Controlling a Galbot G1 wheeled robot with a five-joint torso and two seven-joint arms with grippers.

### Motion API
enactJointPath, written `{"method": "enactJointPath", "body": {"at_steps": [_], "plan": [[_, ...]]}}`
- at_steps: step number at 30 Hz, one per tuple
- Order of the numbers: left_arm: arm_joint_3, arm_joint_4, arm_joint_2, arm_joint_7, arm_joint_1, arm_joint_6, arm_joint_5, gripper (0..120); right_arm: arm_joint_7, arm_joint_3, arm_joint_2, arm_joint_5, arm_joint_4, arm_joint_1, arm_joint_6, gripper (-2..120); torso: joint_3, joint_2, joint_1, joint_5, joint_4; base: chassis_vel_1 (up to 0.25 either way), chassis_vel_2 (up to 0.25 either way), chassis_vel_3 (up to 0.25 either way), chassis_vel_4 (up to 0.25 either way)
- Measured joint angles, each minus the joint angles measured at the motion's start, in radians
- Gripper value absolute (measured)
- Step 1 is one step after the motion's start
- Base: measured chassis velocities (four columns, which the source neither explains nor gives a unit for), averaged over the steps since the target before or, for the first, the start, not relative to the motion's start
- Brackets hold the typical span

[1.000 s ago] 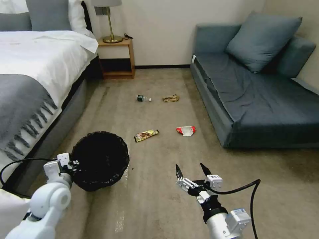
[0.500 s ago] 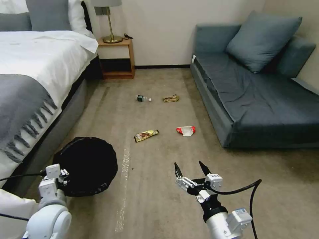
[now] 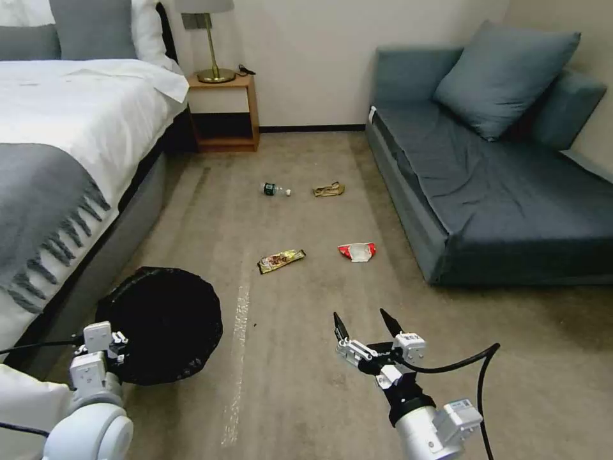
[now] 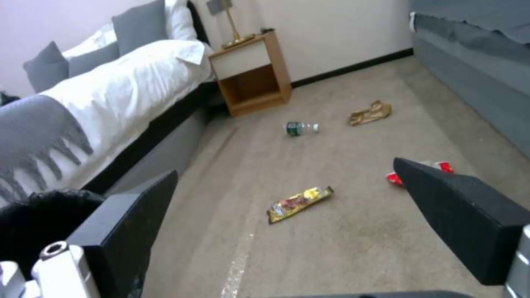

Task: Pick up the trash bin, then pick up the garbage on the floor and place it into the trash bin.

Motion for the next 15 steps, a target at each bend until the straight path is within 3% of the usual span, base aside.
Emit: {"method": "enactJointPath", "body": {"at_steps": [15], "plan": [[0.004,0.004,0.002,0.006,-0.002,-0.022,0.013,3,-0.006,0.002,0.005,0.000,-0.004,-0.008,0.020,100,0.000,0.000,0.000,-0.0001,0.0000,-0.010,0.013,0.017,-0.006]]}}
